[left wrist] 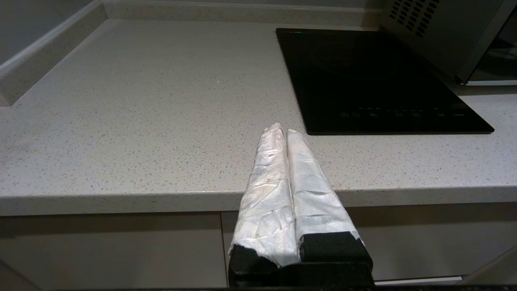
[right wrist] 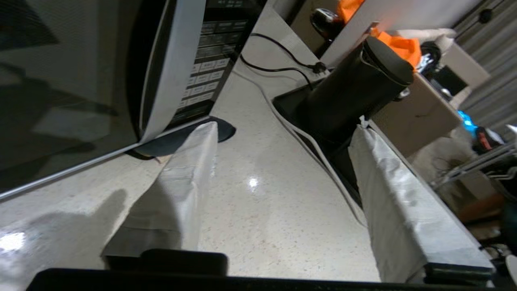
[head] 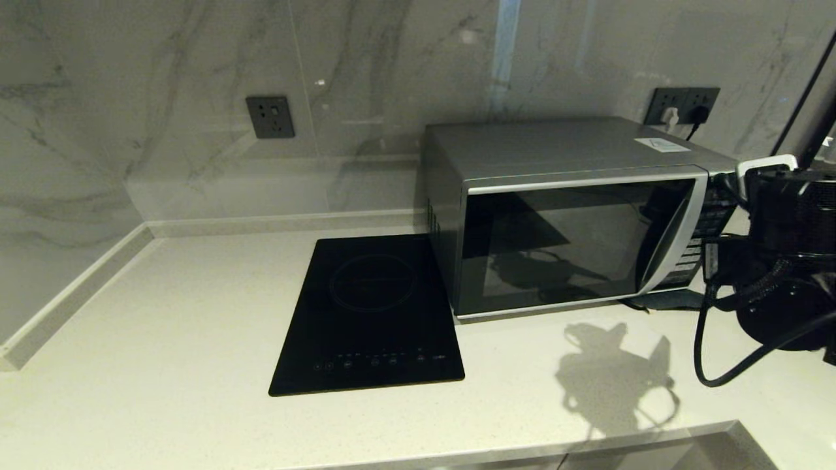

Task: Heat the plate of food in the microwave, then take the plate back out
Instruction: Open the microwave oven

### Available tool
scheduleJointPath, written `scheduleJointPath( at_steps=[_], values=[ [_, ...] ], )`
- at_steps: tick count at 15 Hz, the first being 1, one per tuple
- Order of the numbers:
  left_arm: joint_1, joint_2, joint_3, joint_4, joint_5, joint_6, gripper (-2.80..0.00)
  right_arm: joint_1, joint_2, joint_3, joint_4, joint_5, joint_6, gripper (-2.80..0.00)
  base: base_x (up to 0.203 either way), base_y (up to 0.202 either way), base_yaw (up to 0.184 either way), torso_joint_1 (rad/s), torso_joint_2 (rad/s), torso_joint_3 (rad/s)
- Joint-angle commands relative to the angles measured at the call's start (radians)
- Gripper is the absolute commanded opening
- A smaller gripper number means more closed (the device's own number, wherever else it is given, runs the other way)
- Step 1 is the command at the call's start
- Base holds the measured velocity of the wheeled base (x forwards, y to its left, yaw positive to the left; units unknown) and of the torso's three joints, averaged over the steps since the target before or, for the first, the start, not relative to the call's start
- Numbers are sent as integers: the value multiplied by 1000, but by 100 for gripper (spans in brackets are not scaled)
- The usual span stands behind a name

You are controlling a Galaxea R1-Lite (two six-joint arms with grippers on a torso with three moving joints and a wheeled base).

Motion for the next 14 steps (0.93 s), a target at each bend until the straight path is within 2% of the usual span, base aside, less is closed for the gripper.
scheduleJointPath(
  at_steps=[1,4,6,8,14],
  values=[
    [0,2,0,0,0,-1,-280,-22,71,-16,-6,-7,-8,0,0,0,0,0,0,0],
    [0,2,0,0,0,-1,-280,-79,120,-63,27,1,-13,0,0,0,0,0,0,0],
    [0,2,0,0,0,-1,-280,-94,126,-125,97,30,-17,0,0,0,0,0,0,0],
    [0,2,0,0,0,-1,-280,-109,161,-175,110,41,-14,0,0,0,0,0,0,0],
    [0,2,0,0,0,-1,-280,-117,295,-250,108,38,138,0,0,0,0,0,0,0]
  ],
)
